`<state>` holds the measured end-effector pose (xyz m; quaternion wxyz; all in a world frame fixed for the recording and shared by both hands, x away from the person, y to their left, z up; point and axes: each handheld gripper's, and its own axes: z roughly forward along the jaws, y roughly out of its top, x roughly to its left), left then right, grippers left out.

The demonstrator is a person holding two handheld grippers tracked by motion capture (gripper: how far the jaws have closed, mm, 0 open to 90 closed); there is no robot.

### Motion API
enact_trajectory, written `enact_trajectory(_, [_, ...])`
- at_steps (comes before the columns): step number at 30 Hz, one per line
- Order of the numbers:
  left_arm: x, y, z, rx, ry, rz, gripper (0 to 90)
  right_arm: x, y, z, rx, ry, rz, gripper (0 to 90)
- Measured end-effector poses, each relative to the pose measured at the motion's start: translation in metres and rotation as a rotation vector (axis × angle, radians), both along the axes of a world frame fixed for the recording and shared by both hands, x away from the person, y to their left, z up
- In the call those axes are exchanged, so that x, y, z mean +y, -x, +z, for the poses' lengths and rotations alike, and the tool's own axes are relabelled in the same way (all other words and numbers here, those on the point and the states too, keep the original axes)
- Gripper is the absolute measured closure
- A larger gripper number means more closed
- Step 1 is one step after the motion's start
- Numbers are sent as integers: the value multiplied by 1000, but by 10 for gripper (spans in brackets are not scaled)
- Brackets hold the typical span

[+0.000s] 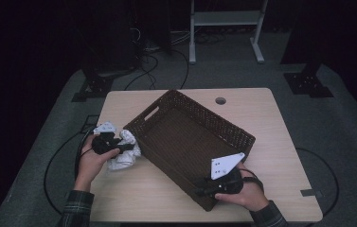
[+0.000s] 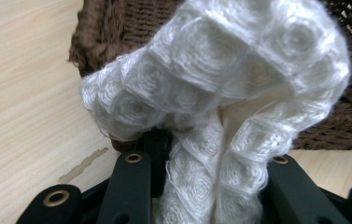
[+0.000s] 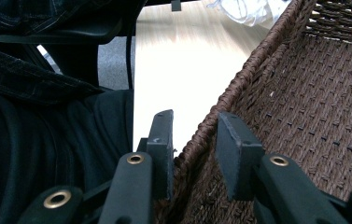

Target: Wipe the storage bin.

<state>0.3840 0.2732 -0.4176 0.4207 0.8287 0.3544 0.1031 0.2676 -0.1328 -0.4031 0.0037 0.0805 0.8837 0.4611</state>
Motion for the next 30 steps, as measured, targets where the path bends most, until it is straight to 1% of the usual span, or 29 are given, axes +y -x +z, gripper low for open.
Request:
enact_trajectory(2, [0, 0, 1, -2, -2, -3, 663, 0, 0, 0, 0, 0, 0, 668])
enact_trajectory(4, [-1, 0, 0, -1, -4, -3, 663, 0, 0, 0, 0, 0, 0, 668])
enact_trajectory(7, [-1, -2, -5, 15, -1, -5, 664, 0, 0, 0, 1, 0, -1, 668])
enact_trajectory(11, [-4, -4, -12, 33, -10, -11, 664, 0, 0, 0, 0, 1, 0, 668])
enact_trajectory(13, [-7, -6, -17, 46, -21, -16, 664, 0, 0, 0, -1, 1, 0, 668])
enact_trajectory(14, [-7, -6, -17, 46, -21, -16, 664, 0, 0, 0, -1, 1, 0, 668])
enact_trajectory(17, [-12, -8, -26, 77, -39, -29, 663, 0, 0, 0, 0, 1, -1, 668])
enact_trajectory(18, [-14, -9, -28, 78, -50, -33, 663, 0, 0, 0, -1, 1, 0, 669])
enact_trajectory(21, [-18, -10, -32, 95, -62, -37, 662, 0, 0, 0, -1, 1, 0, 669])
enact_trajectory(24, [-19, -10, -35, 97, -67, -37, 662, 0, 0, 0, -1, 1, -1, 669])
enact_trajectory(25, [-19, -10, -40, 105, -71, -41, 661, 0, 0, 0, -1, 1, -1, 668])
enact_trajectory(26, [-20, -10, -43, 103, -73, -41, 660, 0, 0, 0, -2, 1, -1, 669])
enact_trajectory(28, [-20, -10, -45, 102, -82, -44, 659, 0, 0, 0, -2, 1, -1, 669])
enact_trajectory(29, [-20, -11, -48, 102, -97, -54, 659, 0, 0, 0, -1, 1, -1, 669])
enact_trajectory(30, [-21, -10, -48, 108, -100, -52, 661, 0, 0, 0, -1, 1, -1, 668])
